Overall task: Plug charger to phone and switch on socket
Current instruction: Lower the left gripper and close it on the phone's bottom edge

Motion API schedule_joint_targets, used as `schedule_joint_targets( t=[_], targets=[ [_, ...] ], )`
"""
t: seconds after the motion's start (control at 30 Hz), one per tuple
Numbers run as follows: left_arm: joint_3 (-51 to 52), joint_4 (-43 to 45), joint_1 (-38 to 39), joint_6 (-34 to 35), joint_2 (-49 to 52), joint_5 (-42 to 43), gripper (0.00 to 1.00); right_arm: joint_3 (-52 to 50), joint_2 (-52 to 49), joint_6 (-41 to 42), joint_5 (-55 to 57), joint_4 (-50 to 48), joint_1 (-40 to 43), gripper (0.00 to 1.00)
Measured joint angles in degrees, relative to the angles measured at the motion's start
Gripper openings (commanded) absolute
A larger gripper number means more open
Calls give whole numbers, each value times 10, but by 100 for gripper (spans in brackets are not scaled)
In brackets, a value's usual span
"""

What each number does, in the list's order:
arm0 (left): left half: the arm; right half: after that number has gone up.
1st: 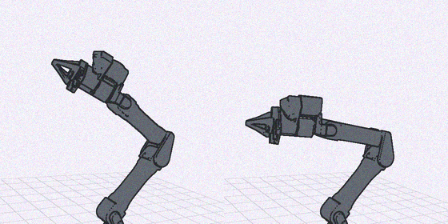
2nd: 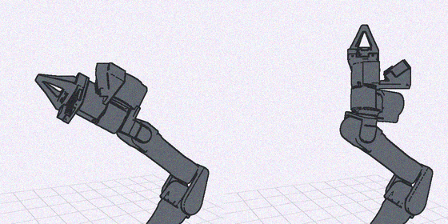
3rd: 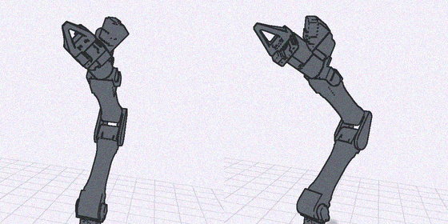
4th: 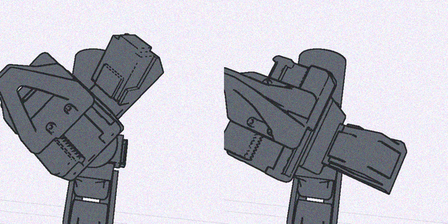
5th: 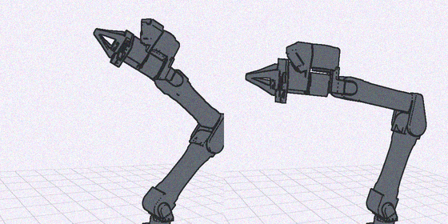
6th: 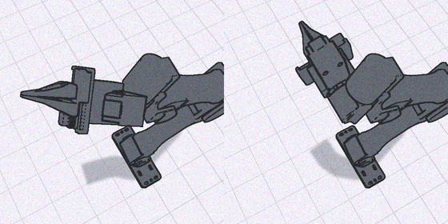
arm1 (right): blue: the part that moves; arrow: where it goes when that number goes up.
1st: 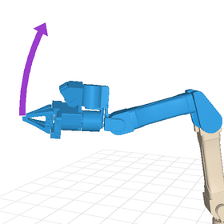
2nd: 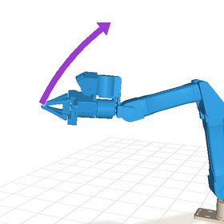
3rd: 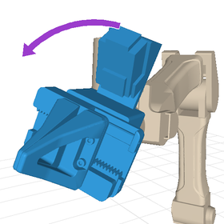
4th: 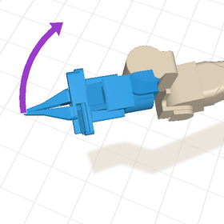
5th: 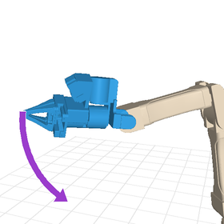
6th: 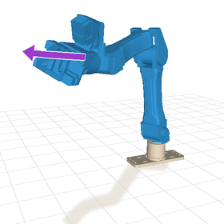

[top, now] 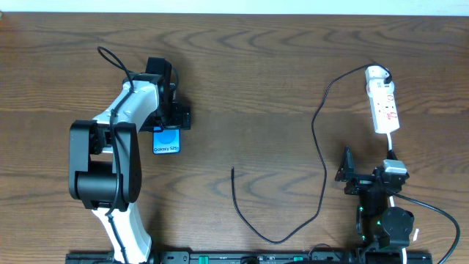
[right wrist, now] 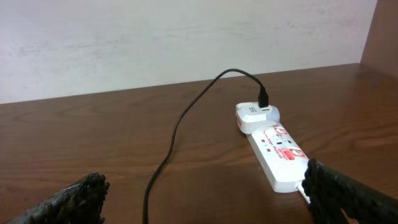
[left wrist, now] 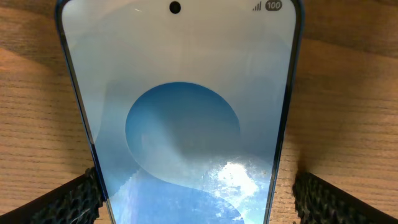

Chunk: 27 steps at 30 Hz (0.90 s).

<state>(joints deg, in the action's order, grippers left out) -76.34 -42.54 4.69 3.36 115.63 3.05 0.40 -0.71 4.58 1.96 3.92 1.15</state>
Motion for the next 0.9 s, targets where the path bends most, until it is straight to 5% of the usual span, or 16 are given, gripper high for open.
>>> schedule_joint_targets(
  t=[0.9],
  targets=[
    [14, 17, 0, 0, -6, 3, 98, 0, 0, 0, 0, 0, 0, 99]
  ],
)
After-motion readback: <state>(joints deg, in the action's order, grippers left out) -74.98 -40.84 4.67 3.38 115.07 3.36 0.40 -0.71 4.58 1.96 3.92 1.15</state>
